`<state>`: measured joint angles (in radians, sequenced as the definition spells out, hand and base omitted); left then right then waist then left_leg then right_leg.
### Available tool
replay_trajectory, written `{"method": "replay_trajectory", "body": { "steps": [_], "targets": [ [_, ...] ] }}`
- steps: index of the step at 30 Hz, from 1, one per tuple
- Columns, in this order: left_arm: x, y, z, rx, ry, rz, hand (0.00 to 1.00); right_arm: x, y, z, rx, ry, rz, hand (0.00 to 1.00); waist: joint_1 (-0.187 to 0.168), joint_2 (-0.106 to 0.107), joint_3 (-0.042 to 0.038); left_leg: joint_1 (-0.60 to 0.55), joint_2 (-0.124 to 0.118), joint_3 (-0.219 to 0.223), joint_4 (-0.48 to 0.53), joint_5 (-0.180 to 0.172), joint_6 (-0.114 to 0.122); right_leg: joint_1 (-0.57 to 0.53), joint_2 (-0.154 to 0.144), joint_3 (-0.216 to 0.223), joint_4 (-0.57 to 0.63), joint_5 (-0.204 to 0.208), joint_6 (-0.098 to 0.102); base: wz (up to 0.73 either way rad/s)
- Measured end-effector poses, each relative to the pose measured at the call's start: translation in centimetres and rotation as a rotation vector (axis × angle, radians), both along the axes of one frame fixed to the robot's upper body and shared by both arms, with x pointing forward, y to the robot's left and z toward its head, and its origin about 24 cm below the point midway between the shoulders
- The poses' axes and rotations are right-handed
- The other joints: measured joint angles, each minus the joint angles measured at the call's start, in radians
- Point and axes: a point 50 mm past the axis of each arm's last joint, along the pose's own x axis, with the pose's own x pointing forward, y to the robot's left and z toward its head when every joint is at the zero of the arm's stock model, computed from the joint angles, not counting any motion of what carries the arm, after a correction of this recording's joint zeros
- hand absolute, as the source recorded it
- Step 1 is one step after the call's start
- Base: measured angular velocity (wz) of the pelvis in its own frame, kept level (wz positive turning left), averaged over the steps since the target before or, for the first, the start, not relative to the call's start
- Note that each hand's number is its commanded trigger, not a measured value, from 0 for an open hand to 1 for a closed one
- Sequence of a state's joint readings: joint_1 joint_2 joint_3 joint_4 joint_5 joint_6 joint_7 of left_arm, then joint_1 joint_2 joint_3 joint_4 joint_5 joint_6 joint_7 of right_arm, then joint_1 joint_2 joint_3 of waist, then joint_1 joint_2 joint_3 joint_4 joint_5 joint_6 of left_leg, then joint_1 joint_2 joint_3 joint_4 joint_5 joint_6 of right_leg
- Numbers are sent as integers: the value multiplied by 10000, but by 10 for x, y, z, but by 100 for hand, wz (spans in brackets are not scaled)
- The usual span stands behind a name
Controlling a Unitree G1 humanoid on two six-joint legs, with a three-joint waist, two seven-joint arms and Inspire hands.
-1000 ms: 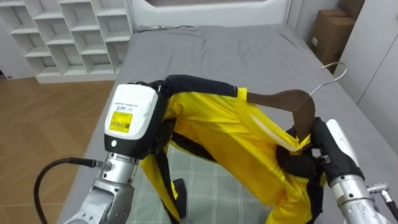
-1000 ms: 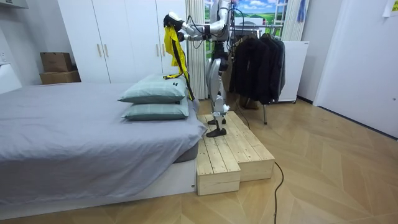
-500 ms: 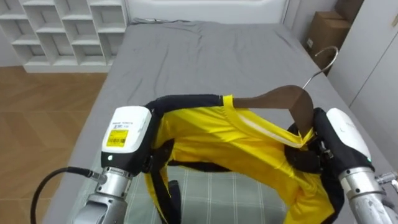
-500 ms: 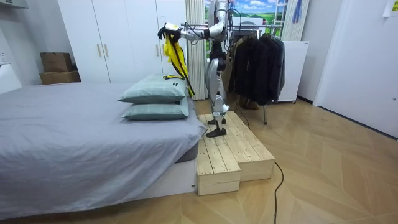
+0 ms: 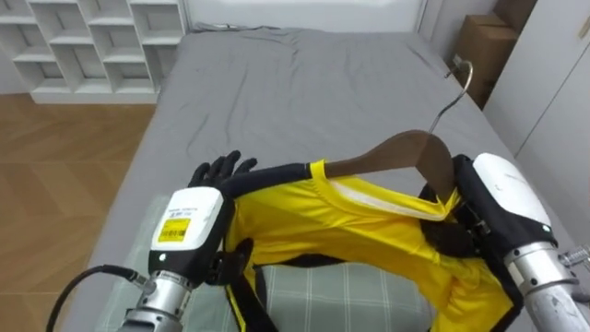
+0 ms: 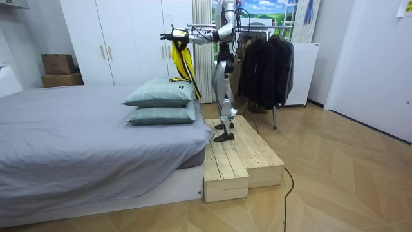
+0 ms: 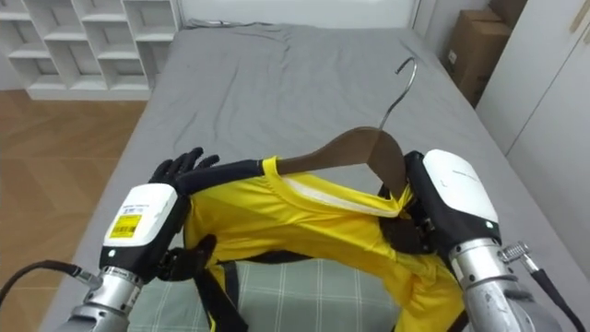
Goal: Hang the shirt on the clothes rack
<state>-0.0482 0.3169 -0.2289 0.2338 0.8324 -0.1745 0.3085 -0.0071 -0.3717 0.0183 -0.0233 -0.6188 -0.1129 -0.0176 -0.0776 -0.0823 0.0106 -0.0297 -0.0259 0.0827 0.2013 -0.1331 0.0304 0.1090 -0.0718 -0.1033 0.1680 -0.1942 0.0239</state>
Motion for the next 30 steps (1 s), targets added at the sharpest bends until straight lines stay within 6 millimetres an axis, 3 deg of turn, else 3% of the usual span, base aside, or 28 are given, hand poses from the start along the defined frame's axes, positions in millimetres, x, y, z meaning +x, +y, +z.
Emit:
{"method": "replay_trajectory", "body": {
  "steps": [8, 21, 30],
  "targets": [
    [-20, 4, -33, -679, 1766, 436, 0, -8, 3, -1, -577, 3, 301, 100, 13, 3, 0, 65, 1, -42, 8, -1, 0, 79, 17, 24, -5, -1, 1, 0],
    [-32, 6, -57, -2128, 2978, 1008, 0, -16, 4, -9, -629, 224, 497, 100, 31, 167, -18, 168, 4, -9, 7, -2, 1, 149, 27, 116, 6, 1, 1, -1],
    [-27, 12, -50, -5928, 3407, 2030, 0, -22, 1, -15, -821, 203, 251, 100, 239, 216, -34, 131, 12, -20, -12, -1, -2, 111, 31, 42, 0, 1, 3, 0]
  ]
}}
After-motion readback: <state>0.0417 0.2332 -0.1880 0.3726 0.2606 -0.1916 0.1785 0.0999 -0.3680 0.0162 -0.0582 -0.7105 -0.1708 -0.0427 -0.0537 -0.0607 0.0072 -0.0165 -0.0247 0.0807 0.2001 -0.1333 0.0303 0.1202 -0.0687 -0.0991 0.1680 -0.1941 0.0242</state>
